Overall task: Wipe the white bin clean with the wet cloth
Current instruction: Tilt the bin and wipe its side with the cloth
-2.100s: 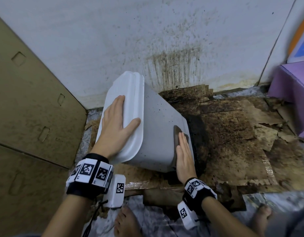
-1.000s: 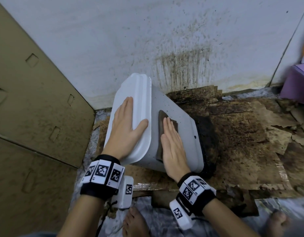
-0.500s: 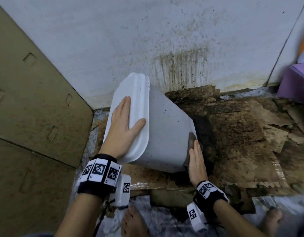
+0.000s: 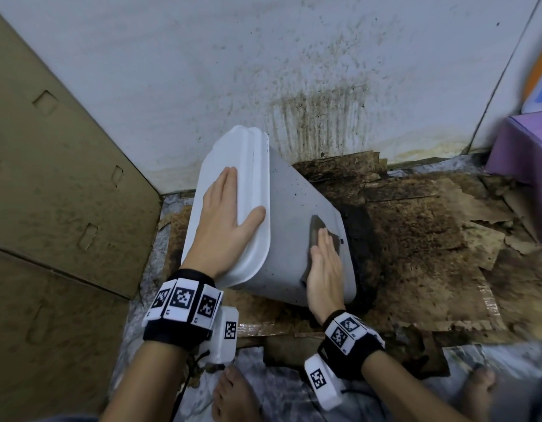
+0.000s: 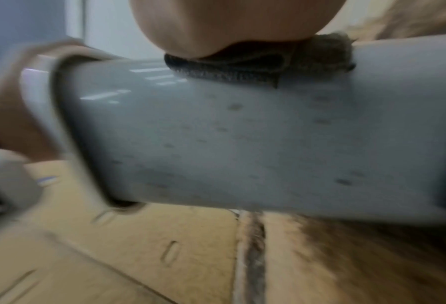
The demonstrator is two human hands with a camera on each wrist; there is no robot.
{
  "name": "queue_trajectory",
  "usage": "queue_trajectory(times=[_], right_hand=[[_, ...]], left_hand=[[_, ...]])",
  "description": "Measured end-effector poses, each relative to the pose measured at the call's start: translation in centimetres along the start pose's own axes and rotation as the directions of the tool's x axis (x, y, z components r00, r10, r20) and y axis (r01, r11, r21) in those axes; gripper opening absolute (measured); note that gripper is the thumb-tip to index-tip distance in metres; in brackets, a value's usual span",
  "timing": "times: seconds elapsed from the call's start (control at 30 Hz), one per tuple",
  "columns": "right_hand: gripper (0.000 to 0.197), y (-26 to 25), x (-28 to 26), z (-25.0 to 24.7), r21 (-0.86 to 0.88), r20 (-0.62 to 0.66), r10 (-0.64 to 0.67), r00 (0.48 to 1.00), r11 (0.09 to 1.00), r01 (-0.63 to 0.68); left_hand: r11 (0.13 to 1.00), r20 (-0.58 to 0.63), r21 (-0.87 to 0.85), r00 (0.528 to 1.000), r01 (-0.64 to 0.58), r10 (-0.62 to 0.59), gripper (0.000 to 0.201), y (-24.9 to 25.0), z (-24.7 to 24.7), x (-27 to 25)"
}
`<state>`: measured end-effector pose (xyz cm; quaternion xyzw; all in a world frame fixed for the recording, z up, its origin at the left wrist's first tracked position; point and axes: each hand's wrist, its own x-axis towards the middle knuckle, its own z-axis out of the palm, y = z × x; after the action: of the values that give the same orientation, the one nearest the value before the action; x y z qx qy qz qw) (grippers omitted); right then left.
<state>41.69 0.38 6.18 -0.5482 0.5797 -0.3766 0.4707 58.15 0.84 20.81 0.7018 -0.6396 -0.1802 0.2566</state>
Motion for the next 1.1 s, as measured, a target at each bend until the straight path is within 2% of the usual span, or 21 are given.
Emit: queue_trajectory(times=[0.17,0.37,0.5,0.73,0.9,1.1], right_hand=[[0.062,-5.6,-0.8,0.9,-0.001,0.175,-0.216,0.96,0.976,0.22],[0.056,-5.3,-0.7,0.7,-0.053,0.22,-0.345,0.913,0.93,0.364],[0.054,-5.3,-0.2,0.8,-0.051,0.241,-0.359,0.902,0.923,0.381],[0.054,-7.2,3.4,-0.1,-0.063,0.415,-0.294,0.861,0.935,0.35],[0.056,-8.1,6.7,-0.3,-0.119,0.489,-0.275,0.828,0.919,0.376],[0.056,-9.5,10.4,-0.2,-0.225,0.521,-0.23,0.822,0.892,0.392]], left_hand=[[1.0,-0.001,0.002,1.0,0.012,-0.012,0.088,-0.4,-0.2,0.0],[1.0,0.009,-0.005,1.0,0.008,-0.008,0.088,-0.7,-0.2,-0.1],[1.0,0.004,-0.009,1.0,0.007,-0.007,0.088,-0.9,-0.4,0.0],[0.999,0.015,-0.034,1.0,-0.009,0.01,0.09,-1.3,-0.3,0.1],[0.999,0.014,-0.047,1.0,-0.019,0.019,0.094,-1.5,-0.2,0.2],[0.997,0.017,-0.077,1.0,-0.009,0.01,0.093,-1.6,-0.3,0.2]])
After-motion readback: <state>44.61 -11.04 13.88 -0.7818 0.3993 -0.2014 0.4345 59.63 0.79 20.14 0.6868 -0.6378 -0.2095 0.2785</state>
